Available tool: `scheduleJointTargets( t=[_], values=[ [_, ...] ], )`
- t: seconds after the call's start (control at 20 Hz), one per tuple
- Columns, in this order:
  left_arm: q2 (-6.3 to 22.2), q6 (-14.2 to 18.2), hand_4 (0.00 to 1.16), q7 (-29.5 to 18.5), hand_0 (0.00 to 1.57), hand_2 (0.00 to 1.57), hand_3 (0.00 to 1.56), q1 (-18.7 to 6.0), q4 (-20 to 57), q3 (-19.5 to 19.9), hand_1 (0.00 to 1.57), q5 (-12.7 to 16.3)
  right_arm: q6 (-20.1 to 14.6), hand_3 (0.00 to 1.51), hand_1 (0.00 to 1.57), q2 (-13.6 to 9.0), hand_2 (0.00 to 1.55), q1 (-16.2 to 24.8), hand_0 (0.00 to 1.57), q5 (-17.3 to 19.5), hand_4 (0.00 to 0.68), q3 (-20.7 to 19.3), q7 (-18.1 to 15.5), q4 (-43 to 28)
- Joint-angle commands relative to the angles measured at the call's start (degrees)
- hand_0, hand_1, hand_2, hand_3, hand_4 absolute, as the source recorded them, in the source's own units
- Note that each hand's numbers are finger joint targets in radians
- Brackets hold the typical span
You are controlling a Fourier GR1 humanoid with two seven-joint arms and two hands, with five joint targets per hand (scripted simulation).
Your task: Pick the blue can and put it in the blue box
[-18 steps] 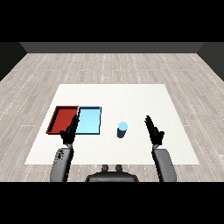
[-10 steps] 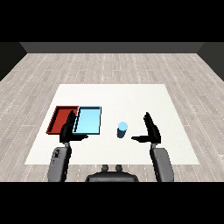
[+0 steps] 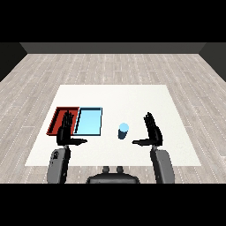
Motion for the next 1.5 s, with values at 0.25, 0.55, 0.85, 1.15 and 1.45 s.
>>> scheduleJointTargets(
  t=[0.25, 0.55, 0.85, 1.15, 1.45],
  values=[
    [-0.5, 1.8, 0.0, 1.2, 0.0, 0.0, 0.0, -2.3, -1.1, -0.1, 0.0, -0.8, 2.4, 0.0, 0.0, -0.2, 0.0, 1.9, 0.0, -1.5, 0.0, -0.6, -1.1, 0.4],
    [-2.2, 0.8, 0.0, -5.1, 0.0, 0.0, 0.0, 1.4, 1.8, -1.9, 0.0, -1.9, -2.6, 0.0, 0.0, 1.9, 0.0, -1.5, 0.0, -1.0, 0.0, 3.9, 0.7, 1.3],
    [0.9, -0.1, 0.0, -0.6, 0.0, 0.0, 0.0, -3.8, 1.7, 2.4, 0.0, 1.9, -4.6, 0.0, 0.0, 2.0, 0.0, -7.0, 0.0, -5.3, 0.0, 2.7, 2.4, 4.4],
    [-0.9, 1.4, 0.0, 0.8, 0.0, 0.0, 0.0, 0.0, -3.0, 0.8, 0.0, 1.3, -9.7, 0.0, 0.0, 2.0, 0.0, -6.5, 0.0, -8.7, 0.0, 8.9, -5.4, 13.2],
    [-0.1, -2.0, 0.0, -2.7, 0.0, 0.0, 0.0, 2.1, -1.5, 0.9, 0.0, 2.5, -5.9, 0.0, 0.0, 2.0, 0.0, -7.6, 0.0, -10.9, 0.0, 5.6, -6.8, 18.8]
  ],
)
